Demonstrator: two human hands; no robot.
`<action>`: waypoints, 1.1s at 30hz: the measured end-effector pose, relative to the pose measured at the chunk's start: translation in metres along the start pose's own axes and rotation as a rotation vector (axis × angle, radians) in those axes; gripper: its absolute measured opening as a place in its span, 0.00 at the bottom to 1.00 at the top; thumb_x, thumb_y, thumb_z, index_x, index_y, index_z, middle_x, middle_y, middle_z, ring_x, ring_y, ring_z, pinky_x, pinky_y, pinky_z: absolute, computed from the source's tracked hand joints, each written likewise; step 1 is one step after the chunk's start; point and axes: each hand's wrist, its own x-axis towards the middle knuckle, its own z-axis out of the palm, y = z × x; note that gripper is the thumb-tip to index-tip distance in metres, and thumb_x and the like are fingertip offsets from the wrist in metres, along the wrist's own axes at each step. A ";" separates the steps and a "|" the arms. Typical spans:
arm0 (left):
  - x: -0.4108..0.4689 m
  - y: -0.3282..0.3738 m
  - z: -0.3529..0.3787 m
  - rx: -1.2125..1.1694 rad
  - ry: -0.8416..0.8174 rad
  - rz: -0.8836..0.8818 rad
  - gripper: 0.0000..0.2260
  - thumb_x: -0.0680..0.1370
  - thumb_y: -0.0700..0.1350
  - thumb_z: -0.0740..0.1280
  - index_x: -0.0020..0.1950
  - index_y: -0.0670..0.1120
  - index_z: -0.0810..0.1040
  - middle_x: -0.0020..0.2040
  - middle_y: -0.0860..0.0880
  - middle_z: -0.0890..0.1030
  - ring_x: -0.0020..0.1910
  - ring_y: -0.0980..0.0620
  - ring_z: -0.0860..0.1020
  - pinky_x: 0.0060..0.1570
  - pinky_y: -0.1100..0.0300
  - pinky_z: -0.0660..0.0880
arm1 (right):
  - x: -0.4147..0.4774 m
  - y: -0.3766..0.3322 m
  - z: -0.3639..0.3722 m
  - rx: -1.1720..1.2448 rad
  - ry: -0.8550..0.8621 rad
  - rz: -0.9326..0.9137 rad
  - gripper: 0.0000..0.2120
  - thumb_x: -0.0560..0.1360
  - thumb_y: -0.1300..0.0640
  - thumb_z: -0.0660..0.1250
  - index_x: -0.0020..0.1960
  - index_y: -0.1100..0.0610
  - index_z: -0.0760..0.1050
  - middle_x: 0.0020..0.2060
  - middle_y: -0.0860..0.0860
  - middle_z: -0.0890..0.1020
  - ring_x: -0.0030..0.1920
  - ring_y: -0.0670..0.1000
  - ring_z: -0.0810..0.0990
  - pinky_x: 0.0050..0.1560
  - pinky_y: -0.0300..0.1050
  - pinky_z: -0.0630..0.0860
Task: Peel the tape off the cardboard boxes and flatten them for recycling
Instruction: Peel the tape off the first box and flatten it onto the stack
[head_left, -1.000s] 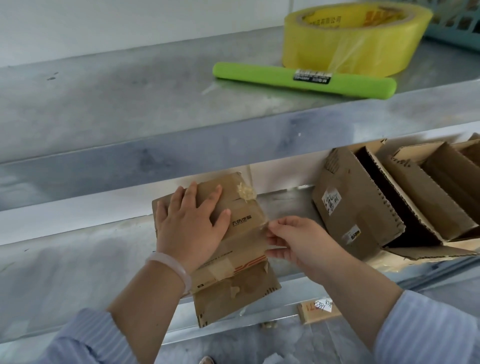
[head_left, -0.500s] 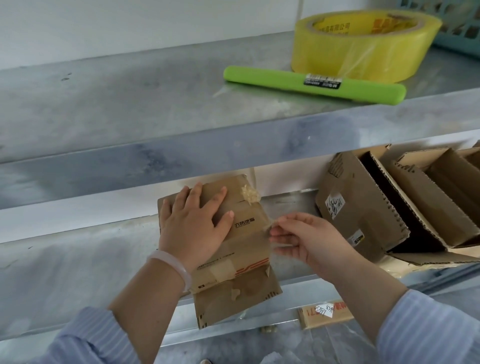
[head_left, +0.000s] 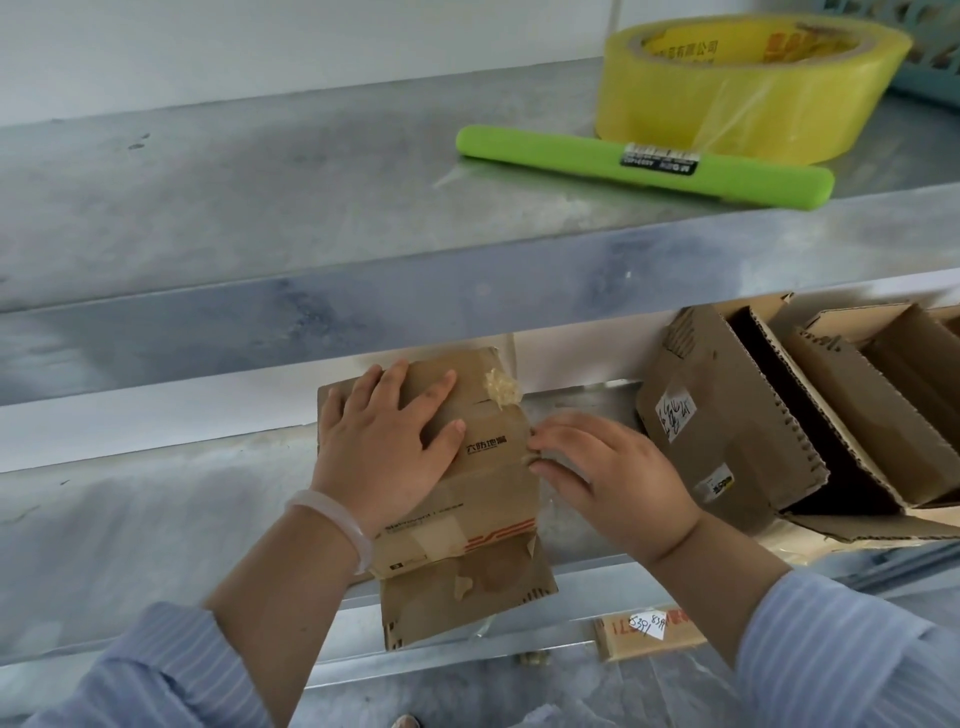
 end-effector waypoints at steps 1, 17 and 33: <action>0.000 0.000 0.000 -0.004 0.001 0.001 0.31 0.73 0.70 0.36 0.75 0.67 0.50 0.79 0.50 0.54 0.77 0.46 0.51 0.75 0.44 0.48 | 0.001 0.000 -0.002 0.005 0.009 -0.024 0.08 0.75 0.54 0.70 0.48 0.58 0.83 0.49 0.51 0.83 0.48 0.51 0.83 0.48 0.50 0.80; -0.003 0.001 -0.002 0.002 -0.008 0.030 0.30 0.73 0.70 0.35 0.75 0.68 0.49 0.79 0.51 0.53 0.77 0.47 0.50 0.75 0.45 0.47 | 0.026 -0.003 -0.020 0.106 -0.168 0.145 0.01 0.77 0.59 0.68 0.47 0.56 0.79 0.43 0.47 0.81 0.45 0.48 0.79 0.47 0.45 0.77; -0.002 0.000 -0.001 0.005 -0.012 0.032 0.29 0.73 0.70 0.37 0.75 0.68 0.48 0.79 0.51 0.53 0.77 0.47 0.50 0.75 0.45 0.47 | 0.019 -0.006 -0.020 0.376 -0.114 0.401 0.09 0.72 0.58 0.75 0.51 0.48 0.84 0.45 0.40 0.84 0.47 0.38 0.81 0.52 0.31 0.75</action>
